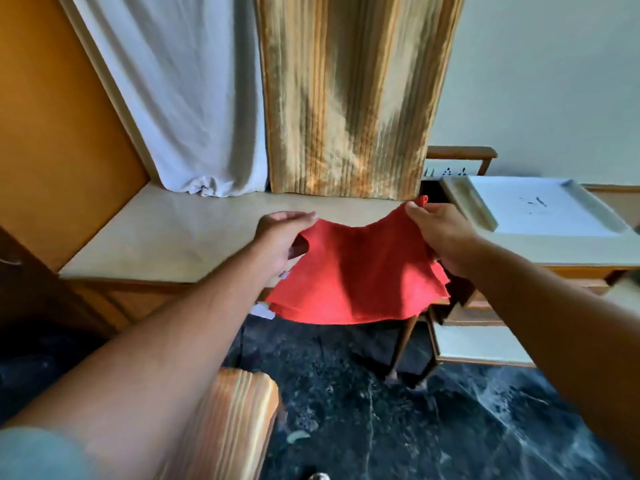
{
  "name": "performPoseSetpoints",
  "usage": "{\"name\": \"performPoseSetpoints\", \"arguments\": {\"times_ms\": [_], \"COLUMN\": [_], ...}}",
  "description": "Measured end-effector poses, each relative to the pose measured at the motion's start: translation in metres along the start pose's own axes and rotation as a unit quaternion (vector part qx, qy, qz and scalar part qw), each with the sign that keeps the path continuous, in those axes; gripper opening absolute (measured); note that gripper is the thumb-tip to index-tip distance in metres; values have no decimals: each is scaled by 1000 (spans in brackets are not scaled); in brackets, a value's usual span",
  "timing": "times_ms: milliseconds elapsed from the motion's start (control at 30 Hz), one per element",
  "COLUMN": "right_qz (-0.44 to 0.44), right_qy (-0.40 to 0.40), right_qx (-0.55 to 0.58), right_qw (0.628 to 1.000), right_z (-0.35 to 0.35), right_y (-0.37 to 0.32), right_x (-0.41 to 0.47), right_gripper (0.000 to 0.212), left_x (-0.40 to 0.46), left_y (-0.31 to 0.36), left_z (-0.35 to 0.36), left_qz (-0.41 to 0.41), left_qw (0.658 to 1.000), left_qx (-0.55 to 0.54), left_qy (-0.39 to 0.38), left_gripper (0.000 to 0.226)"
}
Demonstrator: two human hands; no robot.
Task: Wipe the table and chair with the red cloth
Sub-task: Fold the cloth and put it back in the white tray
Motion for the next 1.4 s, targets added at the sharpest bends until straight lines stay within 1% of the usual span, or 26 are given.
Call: {"name": "performPoseSetpoints", "arguments": {"times_ms": [67,133,233,367,400,433,500,533,633,767,833,933,967,1000,1033,1067,1100,1133,1167,1200,1233,1267,1300,1333,1367,1400], "right_qz": [-25,-43,-40,-22,-12,-7,4,9,16,-23,-52,-86,-85,-83,-94,-120,-153,-182,-209,-219,-213,-198,-178,-180,-188,-197], "right_qy": [-27,-40,-24,-23,-23,-24,-27,-34,-52,-94,-111,-155,-165,-167,-140,-85,-31,-11,-34,-86,-147,-198,-231,-246,-251,-251], "right_qx": [-30,-70,-69,-77,-63,-52,-28,-13,30,43,62,99,104,101,67,-2,-89,-170,-226,-257,-277,-293,-326,-359,-379,-389], "right_qw": [999,996,997,997,998,998,999,999,998,994,991,979,977,977,983,989,984,968,951,937,925,914,899,882,871,864], "right_z": [6,6,-15,-49,-60,-69,-91,-101,-131,-171,-195,-231,-246,-261,-280,-304,-327,-344,-353,-356,-356,-354,-355,-356,-361,-366], "right_y": [-9,-13,-10,4,9,13,22,27,41,48,47,53,59,65,70,72,72,69,67,67,70,71,76,76,75,72], "right_x": [19,34,61,87,92,95,102,105,117,133,139,152,160,169,182,196,210,224,237,249,261,270,280,290,301,312], "right_gripper": [36,37,30,32,32,33,36,35,30,53,60,68,66,59,48,34,27,42,67,87,90,75,44,21,29,36], "left_x": [20,36,67,96,98,99,98,96,96,99,96,86,84,83,84,86,89,91,92,92,94,97,103,110,118,127], "left_y": [4,12,30,46,49,52,56,57,60,61,66,82,86,90,94,96,99,101,103,105,109,113,118,122,125,126], "left_z": [61,108,168,240,258,272,305,321,362,412,439,475,487,498,507,514,518,522,527,531,533,534,534,532,531,531], "left_qz": [-1,-4,-6,-13,-13,-8,20,40,81,125,185,289,306,312,309,300,288,273,256,244,238,239,246,264,295,329], "left_qw": [995,987,974,957,951,946,926,914,898,899,893,870,865,863,862,862,862,864,867,869,870,869,866,855,829,791], "left_qx": [16,16,20,62,77,97,170,211,274,281,303,345,347,346,345,343,342,336,322,302,281,273,282,320,382,454], "left_qy": [-95,-159,-225,-282,-298,-310,-336,-344,-335,-310,-276,-202,-194,-197,-207,-221,-238,-257,-281,-307,-327,-337,-331,-312,-281,-244], "left_gripper": [13,13,9,4,6,15,35,41,45,44,39,30,31,32,32,31,31,30,30,30,30,28,27,27,28,31]}}
Point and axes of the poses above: each hand's wrist, its own x-axis towards the middle knuckle, its own z-axis out of the palm, y = z × x, the point moved 7 cm from there along x, towards the middle knuckle, and after that the axes turned 4 degrees about -z, right-handed, at the moved point
